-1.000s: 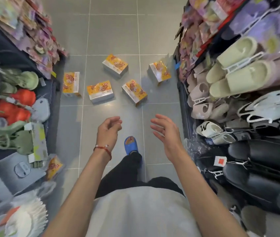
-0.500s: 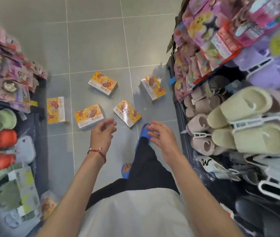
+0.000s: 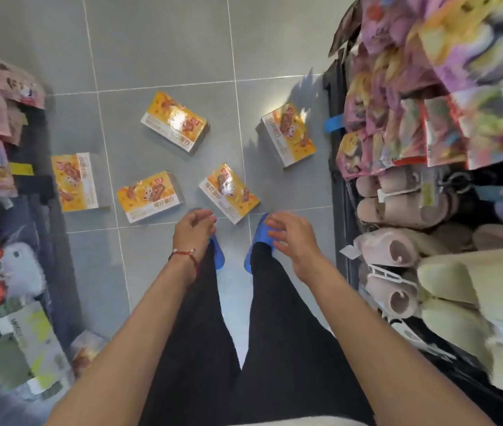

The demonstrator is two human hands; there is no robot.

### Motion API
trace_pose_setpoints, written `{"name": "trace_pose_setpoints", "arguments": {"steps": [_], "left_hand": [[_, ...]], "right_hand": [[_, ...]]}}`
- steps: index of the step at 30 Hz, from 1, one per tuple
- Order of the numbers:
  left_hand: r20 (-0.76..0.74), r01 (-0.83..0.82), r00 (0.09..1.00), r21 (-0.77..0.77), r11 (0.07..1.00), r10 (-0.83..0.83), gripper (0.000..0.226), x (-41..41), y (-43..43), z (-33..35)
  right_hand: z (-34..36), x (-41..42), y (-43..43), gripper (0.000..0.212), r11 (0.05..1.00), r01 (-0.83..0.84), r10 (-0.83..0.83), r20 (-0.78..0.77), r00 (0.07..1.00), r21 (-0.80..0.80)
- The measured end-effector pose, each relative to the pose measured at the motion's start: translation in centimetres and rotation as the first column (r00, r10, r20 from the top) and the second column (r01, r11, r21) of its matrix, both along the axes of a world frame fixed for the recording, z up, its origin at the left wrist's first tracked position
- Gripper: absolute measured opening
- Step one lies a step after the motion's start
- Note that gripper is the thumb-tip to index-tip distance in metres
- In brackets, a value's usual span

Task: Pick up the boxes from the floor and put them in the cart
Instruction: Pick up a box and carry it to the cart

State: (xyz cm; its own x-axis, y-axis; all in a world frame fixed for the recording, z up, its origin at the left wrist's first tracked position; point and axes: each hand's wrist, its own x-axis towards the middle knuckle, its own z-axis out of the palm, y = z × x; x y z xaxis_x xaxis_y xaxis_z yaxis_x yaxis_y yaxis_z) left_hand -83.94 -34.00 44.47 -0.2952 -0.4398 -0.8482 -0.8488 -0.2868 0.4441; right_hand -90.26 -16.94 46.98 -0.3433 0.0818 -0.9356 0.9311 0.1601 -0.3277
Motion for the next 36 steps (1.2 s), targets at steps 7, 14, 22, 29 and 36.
{"name": "trace_pose_setpoints", "arguments": {"steps": [7,14,22,29,36], "left_hand": [[0.107,0.229,0.967,0.055,0.972,-0.233,0.026,-3.1,-4.0,-11.7],[0.176,0.282,0.941,0.063,0.957,-0.289,0.019,-6.4,-8.6,-24.5],[0.237,0.46,0.865,-0.028,0.887,-0.442,0.014,-8.8,-9.7,-39.0],[0.222,0.603,0.792,-0.144,0.784,-0.568,0.064,-11.0,-10.0,-50.5],[0.162,0.607,0.792,-0.094,0.789,-0.589,0.07,-12.1,-9.2,-57.2]], "right_hand": [[-10.0,-1.2,-2.2,0.044,0.993,0.082,-0.089,0.082,0.993,0.087],[-23.4,-1.3,-3.5,0.046,0.985,0.119,-0.138,0.157,0.978,0.127],[-38.8,-2.6,-4.4,0.03,0.982,-0.012,-0.018,0.159,0.987,0.188],[-50.0,-3.4,-4.4,0.025,0.944,0.049,-0.096,0.127,0.987,0.326],[-56.9,-2.4,-4.7,0.048,0.957,0.261,-0.288,0.311,0.906,0.126]]}}
